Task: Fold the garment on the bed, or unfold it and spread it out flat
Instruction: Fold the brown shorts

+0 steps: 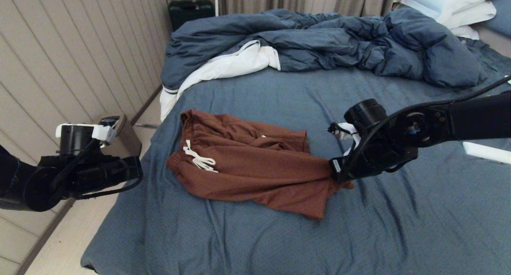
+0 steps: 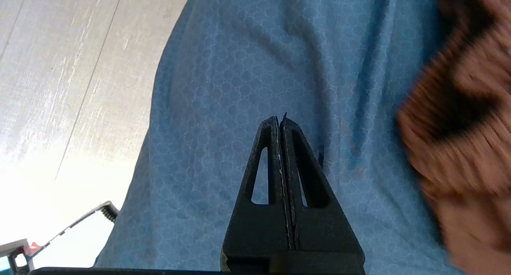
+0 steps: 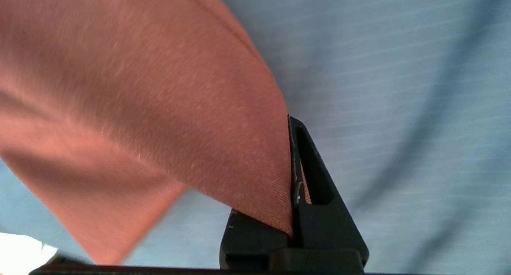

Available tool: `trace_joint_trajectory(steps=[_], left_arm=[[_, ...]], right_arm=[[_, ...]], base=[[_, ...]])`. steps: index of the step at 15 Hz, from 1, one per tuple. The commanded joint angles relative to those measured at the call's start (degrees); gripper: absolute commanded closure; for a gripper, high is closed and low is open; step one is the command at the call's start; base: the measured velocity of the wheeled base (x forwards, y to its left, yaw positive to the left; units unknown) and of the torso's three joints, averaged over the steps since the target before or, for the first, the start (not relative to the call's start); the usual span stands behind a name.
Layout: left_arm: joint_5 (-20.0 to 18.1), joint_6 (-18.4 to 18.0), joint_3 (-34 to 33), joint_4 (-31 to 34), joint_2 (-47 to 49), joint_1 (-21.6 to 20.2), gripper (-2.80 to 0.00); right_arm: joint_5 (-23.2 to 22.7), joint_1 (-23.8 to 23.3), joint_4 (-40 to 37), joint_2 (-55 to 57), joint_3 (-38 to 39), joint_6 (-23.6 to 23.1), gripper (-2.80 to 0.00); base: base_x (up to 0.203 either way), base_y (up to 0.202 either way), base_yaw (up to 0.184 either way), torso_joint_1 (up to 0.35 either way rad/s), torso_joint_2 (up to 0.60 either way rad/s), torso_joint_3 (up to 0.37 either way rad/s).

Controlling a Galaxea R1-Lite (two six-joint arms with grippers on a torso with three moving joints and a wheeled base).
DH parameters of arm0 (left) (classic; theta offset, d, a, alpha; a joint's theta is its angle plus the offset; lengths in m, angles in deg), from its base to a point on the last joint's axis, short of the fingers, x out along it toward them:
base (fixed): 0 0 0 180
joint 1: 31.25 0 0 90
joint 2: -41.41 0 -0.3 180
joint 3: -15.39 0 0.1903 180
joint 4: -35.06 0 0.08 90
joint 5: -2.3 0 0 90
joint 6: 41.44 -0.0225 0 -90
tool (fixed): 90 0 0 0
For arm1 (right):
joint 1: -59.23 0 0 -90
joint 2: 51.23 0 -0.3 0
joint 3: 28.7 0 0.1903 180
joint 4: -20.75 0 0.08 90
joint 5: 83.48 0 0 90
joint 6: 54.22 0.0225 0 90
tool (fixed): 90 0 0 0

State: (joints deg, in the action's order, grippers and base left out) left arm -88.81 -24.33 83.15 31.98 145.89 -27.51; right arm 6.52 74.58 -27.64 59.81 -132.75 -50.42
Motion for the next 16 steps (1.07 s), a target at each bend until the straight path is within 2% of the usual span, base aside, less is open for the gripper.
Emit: trace_joint_trajectory(steps=[1, 4, 6, 7, 12, 16], left_arm=[[0.0, 0.1, 0.0, -0.2, -0.1, 0.0, 0.00], [0.0, 0.1, -0.1, -0.2, -0.4, 0.0, 0.00], [0.0, 0.0, -0.5, -0.2, -0.4, 0.0, 0.00], [0.0, 0.0, -0.5, -0.2, -0.4, 0.0, 0.00], [0.0, 0.0, -0.5, -0.2, -0.4, 0.0, 0.00], [0.0, 0.0, -0.8, -0.2, -1.3, 0.0, 0.00]], right_arm=[[-0.1, -3.8, -0.1, 0.3, -1.0, -0.7, 0.00], [-0.4, -6.8, -0.1, 1.3, -1.1, -2.6, 0.00], [-0.5, -7.1, -0.1, 1.4, -0.7, -2.8, 0.00], [-0.6, -7.0, 0.0, 1.1, -0.4, -2.7, -2.80], [-4.0, -6.5, -0.5, -1.9, -0.2, -2.3, -2.80], [-4.9, -6.3, -0.7, -8.3, 3.2, -2.4, -2.80]], base=[[0.000, 0.000, 0.000, 0.000, 0.00, 0.000], [0.000, 0.000, 0.000, 0.000, 0.00, 0.000], [0.000, 0.000, 0.000, 0.000, 0.00, 0.000], [0.000, 0.000, 0.000, 0.000, 0.00, 0.000], [0.000, 0.000, 0.000, 0.000, 0.00, 0.000], [0.000, 0.000, 0.000, 0.000, 0.00, 0.000]])
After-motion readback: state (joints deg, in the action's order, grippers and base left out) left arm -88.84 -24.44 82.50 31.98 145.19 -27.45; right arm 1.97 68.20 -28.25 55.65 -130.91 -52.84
